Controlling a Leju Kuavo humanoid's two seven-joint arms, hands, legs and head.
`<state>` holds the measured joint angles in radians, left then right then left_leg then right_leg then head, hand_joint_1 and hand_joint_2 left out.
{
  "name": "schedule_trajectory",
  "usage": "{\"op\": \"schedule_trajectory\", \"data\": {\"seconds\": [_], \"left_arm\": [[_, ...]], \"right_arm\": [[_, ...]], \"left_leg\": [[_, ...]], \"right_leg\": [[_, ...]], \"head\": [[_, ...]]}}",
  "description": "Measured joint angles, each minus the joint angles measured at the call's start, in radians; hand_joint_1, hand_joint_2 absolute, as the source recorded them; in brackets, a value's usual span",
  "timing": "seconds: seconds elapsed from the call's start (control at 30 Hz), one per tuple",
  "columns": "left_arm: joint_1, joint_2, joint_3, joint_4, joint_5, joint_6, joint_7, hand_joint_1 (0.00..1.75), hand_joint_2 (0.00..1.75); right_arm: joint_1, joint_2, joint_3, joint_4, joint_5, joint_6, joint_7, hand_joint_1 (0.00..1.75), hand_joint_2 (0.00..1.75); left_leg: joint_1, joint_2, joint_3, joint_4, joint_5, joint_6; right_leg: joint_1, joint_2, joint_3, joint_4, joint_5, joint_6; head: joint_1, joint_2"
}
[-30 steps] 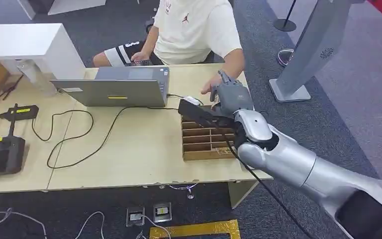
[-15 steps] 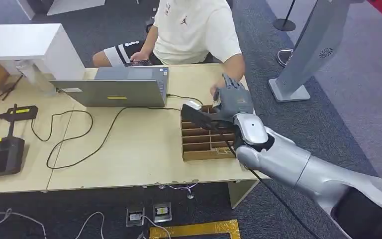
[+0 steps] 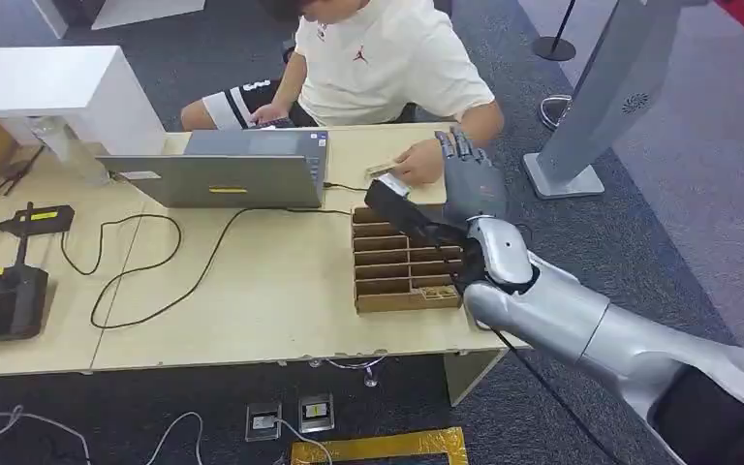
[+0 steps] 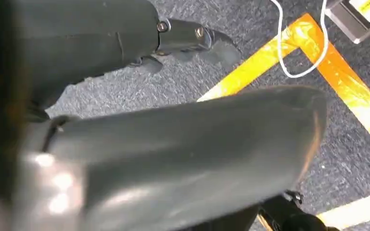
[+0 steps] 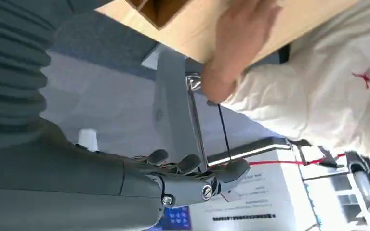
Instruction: Pass the card to the sensor for recognition and then transmit it.
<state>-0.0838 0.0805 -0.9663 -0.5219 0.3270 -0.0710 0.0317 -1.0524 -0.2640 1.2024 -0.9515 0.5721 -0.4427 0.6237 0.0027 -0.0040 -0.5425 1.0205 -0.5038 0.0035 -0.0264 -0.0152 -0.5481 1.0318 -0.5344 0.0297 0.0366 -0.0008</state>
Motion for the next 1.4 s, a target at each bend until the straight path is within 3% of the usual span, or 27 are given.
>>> {"op": "schedule_trajectory", "data": {"seconds": [0.1, 0.2, 0.3, 0.47, 0.63, 0.73, 1.1, 1.4], "left_arm": [[0.004, 0.0, 0.008, 0.0, -0.013, 0.0, -0.021, 0.0, 0.0], [0.014, -0.005, 0.035, 0.002, -0.025, 0.0, -0.05, 0.0, 0.0], [0.026, -0.008, 0.058, 0.005, -0.032, 0.0, -0.069, 0.0, 0.0], [0.042, -0.011, 0.086, 0.008, -0.052, 0.0, -0.072, 0.0, 0.0], [0.048, -0.01, 0.094, 0.008, -0.049, 0.0, -0.026, 0.0, 0.0], [0.05, -0.01, 0.094, 0.006, -0.041, 0.0, -0.015, 0.0, 0.0], [0.049, -0.009, 0.094, -0.007, -0.026, 0.0, -0.004, 0.0, 0.0], [0.047, -0.008, 0.087, -0.015, 0.022, 0.0, 0.013, 0.0, 0.0]], "right_arm": [[0.021, -0.012, -0.034, -0.06, -0.067, -0.07, -0.042, 0.0, 1.75], [0.057, -0.027, -0.056, -0.152, -0.138, -0.068, -0.115, 0.0, 1.75], [0.094, -0.05, -0.062, -0.264, -0.131, 0.005, -0.125, 0.0, 1.75], [0.185, -0.105, -0.062, -0.407, -0.01, 0.137, -0.06, 0.0, 1.75], [0.273, -0.157, -0.062, -0.493, 0.155, 0.289, 0.002, 0.0, 1.75], [0.319, -0.175, -0.062, -0.518, 0.195, 0.336, 0.008, 0.0, 1.75], [0.376, -0.194, -0.063, -0.528, 0.181, 0.358, 0.01, 0.0, 1.75], [0.378, -0.195, -0.073, -0.469, 0.235, 0.277, 0.018, 0.0, 1.75]], "left_leg": [[0.0, 0.0, 0.0, 0.0, 0.0, 0.0], [0.0, 0.0, 0.0, 0.0, 0.0, 0.0], [0.001, 0.0, 0.0, 0.0, 0.0, 0.0], [0.001, 0.0, 0.001, 0.0, 0.0, 0.0], [0.001, 0.0, 0.0, 0.0, 0.0, 0.0], [0.001, 0.001, 0.0, 0.0, 0.0, 0.0], [0.001, 0.001, 0.0, 0.0, 0.0, 0.0], [0.001, 0.001, 0.0, 0.0, 0.0, 0.0]], "right_leg": [[0.0, 0.0, 0.0, 0.0, 0.0, 0.0], [0.0, 0.0, 0.0, 0.0, 0.0, 0.0], [0.001, 0.0, 0.0, 0.0, 0.0, 0.0], [0.001, 0.0, 0.0, -0.001, 0.0, 0.0], [0.001, 0.0, 0.0, -0.001, 0.0, 0.0], [0.001, 0.0, 0.0, -0.001, 0.0, -0.001], [0.001, 0.0, 0.0, -0.001, 0.0, -0.001], [0.001, 0.0, 0.0, -0.001, 0.0, -0.001]], "head": [[0.0, 0.0], [0.0, 0.0], [0.0, 0.0], [0.0, 0.0], [0.0, 0.0], [0.0, 0.0], [0.0, 0.0], [0.0, 0.0]]}}
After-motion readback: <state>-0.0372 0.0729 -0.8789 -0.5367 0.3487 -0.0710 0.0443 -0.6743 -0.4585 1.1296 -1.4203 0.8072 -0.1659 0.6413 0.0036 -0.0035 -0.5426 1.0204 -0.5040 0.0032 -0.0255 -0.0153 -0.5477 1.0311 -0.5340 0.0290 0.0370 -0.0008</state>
